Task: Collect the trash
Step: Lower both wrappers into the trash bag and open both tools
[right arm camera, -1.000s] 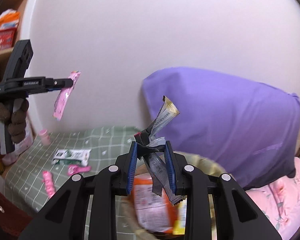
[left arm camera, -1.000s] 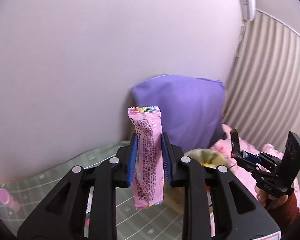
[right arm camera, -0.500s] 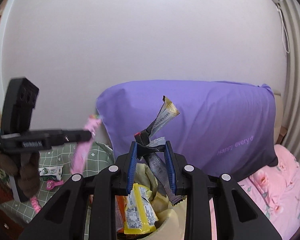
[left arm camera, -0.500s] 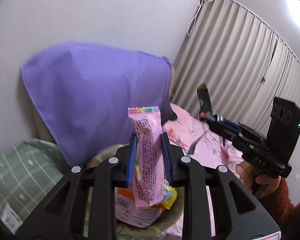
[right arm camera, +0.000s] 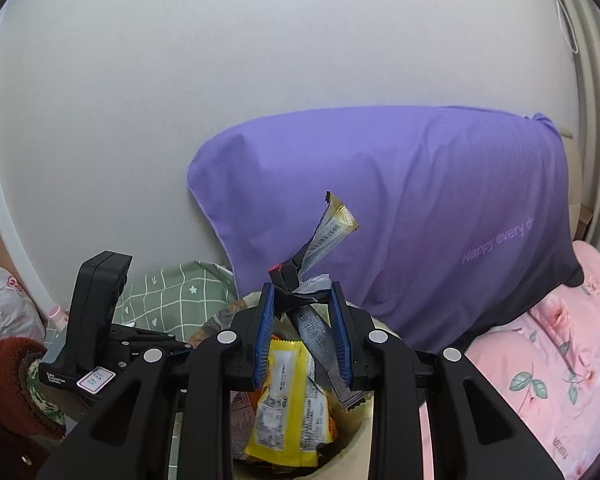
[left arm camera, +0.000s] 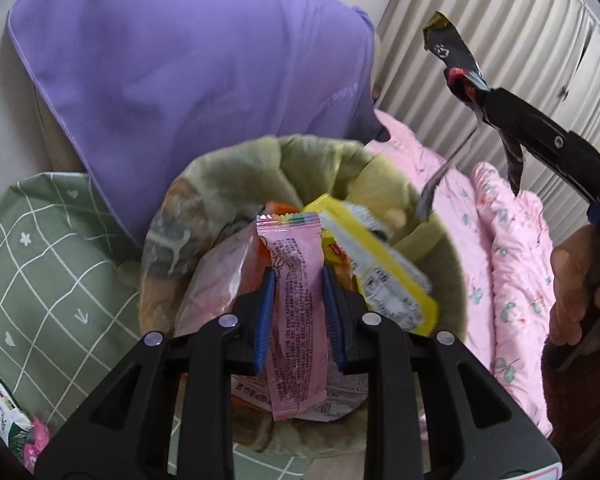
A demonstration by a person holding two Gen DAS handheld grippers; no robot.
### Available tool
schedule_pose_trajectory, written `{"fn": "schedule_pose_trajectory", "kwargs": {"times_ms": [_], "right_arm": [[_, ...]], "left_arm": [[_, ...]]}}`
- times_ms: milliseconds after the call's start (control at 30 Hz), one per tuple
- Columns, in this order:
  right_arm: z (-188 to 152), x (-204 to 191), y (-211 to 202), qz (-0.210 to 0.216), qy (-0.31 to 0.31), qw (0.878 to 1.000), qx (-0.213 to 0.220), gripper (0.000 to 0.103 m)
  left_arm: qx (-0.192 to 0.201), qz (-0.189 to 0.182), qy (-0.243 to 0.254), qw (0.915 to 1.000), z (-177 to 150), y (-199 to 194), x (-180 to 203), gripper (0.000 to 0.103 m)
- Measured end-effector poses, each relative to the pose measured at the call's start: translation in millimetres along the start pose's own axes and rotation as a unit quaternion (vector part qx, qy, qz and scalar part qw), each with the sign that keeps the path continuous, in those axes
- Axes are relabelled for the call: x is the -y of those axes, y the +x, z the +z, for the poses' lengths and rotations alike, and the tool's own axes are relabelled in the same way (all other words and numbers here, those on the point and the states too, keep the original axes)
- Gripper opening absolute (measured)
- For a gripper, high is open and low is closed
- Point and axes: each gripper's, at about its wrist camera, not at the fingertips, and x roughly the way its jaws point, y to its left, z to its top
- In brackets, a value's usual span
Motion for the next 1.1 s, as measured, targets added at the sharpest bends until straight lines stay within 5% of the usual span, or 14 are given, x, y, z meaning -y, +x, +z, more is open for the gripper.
{"fn": "schedule_pose_trajectory", "kwargs": {"times_ms": [567,1100], "right_arm": [[-47.8,2.8,58.0,0.007,0.017,0.993,-0.115,0.027],[-58.4,-9.6,46.8,-0.015,-0.003,0.99,-0.137,0.028]], "left_arm": [[0.001,-0.022,-0.025,0.9994,-13.4,-22.5,-22.3,0.022],[0.021,-0.032,-0.038,0.9985,-12.5,-35.9,-32.2,0.022]]}}
